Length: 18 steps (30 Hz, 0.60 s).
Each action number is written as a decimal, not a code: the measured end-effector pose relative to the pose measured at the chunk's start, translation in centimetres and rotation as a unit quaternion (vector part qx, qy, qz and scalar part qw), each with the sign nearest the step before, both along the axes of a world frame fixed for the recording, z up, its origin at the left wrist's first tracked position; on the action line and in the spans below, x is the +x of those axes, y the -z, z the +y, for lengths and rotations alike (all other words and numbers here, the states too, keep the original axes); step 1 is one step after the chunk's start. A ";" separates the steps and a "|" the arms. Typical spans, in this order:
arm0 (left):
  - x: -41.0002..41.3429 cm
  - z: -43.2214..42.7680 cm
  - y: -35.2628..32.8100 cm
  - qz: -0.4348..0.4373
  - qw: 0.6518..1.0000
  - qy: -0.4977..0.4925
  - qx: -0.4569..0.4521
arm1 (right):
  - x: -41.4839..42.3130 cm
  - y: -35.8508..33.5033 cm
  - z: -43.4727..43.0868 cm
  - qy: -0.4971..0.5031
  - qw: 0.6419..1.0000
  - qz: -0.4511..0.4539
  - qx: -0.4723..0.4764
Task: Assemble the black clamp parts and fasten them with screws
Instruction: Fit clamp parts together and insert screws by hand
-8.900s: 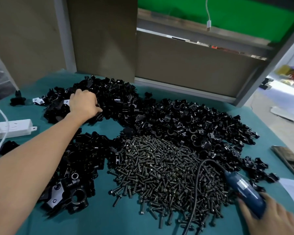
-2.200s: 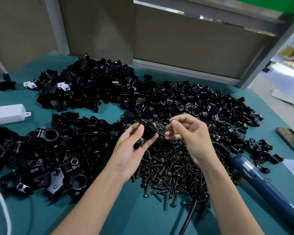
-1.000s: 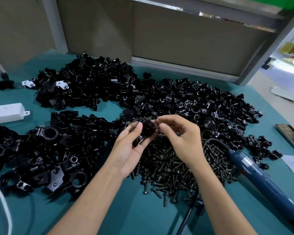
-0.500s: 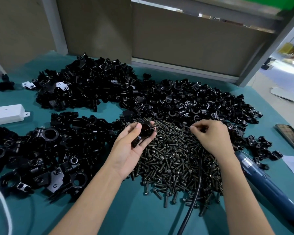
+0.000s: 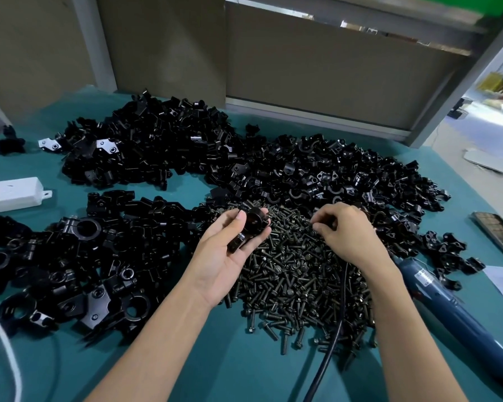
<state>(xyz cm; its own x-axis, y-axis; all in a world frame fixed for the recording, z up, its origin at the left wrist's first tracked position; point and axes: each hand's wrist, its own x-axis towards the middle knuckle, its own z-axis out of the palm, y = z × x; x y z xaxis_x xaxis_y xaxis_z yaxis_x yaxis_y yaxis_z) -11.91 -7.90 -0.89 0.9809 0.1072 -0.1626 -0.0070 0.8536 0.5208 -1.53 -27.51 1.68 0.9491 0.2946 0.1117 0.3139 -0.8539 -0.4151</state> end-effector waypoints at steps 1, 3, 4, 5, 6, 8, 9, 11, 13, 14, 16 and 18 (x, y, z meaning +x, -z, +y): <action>0.0 0.0 0.0 0.000 1.000 0.001 -0.001 | 0.0 0.1 -0.1 0.001 1.000 0.008 0.003; 0.1 0.0 0.1 -0.001 1.000 0.003 -0.001 | 0.0 0.3 -0.4 0.007 1.000 0.021 0.021; 0.1 0.0 0.2 -0.001 1.000 0.004 0.000 | 0.0 0.3 -0.6 0.007 0.999 0.018 0.036; 0.1 0.0 0.3 -0.002 1.000 0.004 0.001 | -0.2 0.2 -0.8 0.005 0.999 0.008 0.054; 0.1 0.0 0.3 -0.002 1.000 0.004 0.002 | -0.4 0.0 -0.9 0.001 0.997 -0.005 0.072; 0.1 0.0 0.3 -0.001 1.000 0.003 0.005 | -0.7 -0.4 -1.1 -0.020 0.995 -0.016 0.095; 0.0 0.0 0.3 -0.001 1.000 0.002 0.006 | -0.9 -0.6 -1.1 -0.035 0.995 -0.007 0.092; 0.0 0.0 0.2 -0.002 1.000 0.003 0.010 | -1.0 -0.7 -0.9 -0.058 0.997 0.016 0.049; 0.1 0.0 0.2 -0.003 1.000 0.005 0.016 | -1.0 -0.5 -0.6 -0.056 0.998 0.021 0.008; 0.1 0.0 0.2 -0.004 1.000 0.005 0.018 | -0.9 -0.4 -0.5 -0.047 0.999 0.017 0.004; 0.0 0.0 0.2 -0.005 1.000 0.005 0.019 | -0.7 -0.4 -0.3 -0.021 1.000 0.003 0.015; 0.0 0.1 0.2 -0.004 1.000 0.005 0.018 | -0.5 -0.5 -0.3 0.011 0.999 -0.008 0.042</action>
<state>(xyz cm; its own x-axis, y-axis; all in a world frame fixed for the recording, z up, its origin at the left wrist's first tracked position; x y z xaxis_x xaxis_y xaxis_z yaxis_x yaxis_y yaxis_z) -11.91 -7.84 -1.04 0.9831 0.1028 -0.1513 -0.0026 0.8349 0.5504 -2.07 -27.79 2.16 0.9528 0.2634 0.1508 0.3035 -0.8228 -0.4806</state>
